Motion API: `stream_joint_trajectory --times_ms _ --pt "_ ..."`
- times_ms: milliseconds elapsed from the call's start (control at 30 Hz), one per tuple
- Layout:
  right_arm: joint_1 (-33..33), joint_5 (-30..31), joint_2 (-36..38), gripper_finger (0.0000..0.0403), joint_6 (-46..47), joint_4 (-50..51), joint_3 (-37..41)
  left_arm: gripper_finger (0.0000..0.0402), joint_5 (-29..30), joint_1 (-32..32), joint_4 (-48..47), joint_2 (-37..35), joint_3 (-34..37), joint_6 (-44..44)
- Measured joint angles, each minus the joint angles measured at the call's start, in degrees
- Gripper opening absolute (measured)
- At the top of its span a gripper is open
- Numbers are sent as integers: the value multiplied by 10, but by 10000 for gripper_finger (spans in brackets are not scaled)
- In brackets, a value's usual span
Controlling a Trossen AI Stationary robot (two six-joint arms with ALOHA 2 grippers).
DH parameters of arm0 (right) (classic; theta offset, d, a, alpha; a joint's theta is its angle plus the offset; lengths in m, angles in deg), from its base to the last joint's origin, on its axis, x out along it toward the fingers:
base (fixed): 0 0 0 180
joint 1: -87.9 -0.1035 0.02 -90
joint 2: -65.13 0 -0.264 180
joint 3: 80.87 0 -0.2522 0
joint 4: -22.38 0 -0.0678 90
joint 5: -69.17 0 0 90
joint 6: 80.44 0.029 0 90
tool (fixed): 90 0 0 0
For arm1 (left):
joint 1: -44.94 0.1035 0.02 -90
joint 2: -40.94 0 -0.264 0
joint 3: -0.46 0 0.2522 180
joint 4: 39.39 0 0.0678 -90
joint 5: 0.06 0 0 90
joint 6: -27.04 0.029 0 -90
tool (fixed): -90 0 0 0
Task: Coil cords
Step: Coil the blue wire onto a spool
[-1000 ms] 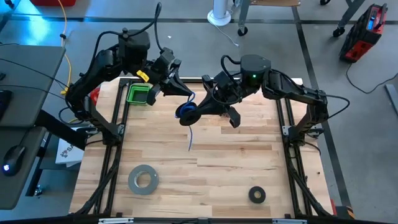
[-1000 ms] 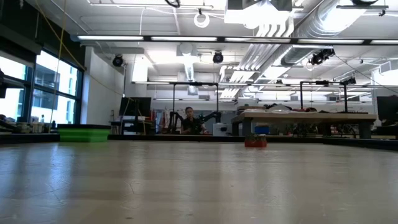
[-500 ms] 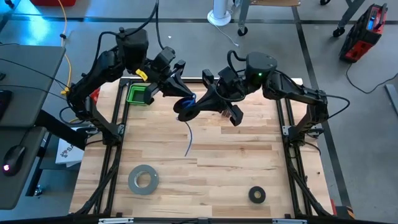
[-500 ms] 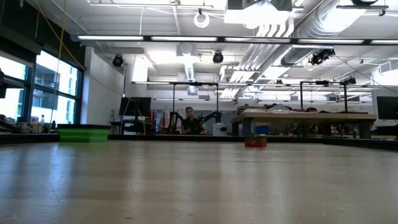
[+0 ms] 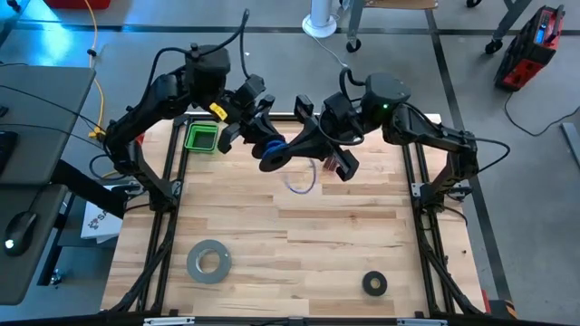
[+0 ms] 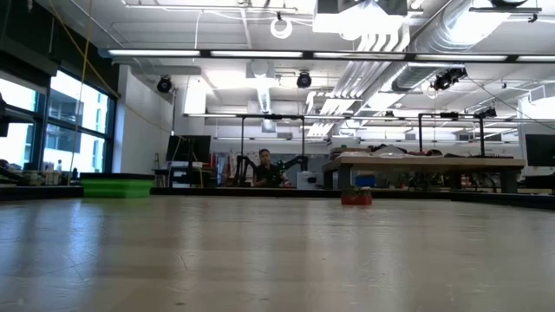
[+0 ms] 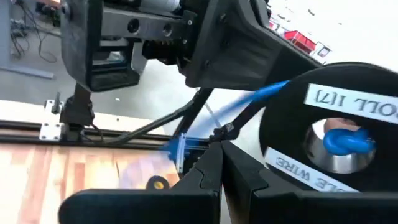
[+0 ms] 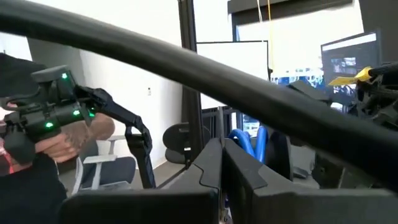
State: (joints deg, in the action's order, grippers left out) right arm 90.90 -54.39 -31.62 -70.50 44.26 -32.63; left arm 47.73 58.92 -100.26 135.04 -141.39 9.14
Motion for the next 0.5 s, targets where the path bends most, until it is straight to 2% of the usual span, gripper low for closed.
stream_joint_trajectory --times_ms 200,333,500 --pt "2 -1 0 0 -24 -7 0 0 -9 -1 -16 -9 0 0" --pt "10 -1 0 0 -24 -9 0 1 6 -1 -38 -7 0 8" --pt "21 -1 1 0 -25 -27 0 32 15 8 -90 -16 0 65"
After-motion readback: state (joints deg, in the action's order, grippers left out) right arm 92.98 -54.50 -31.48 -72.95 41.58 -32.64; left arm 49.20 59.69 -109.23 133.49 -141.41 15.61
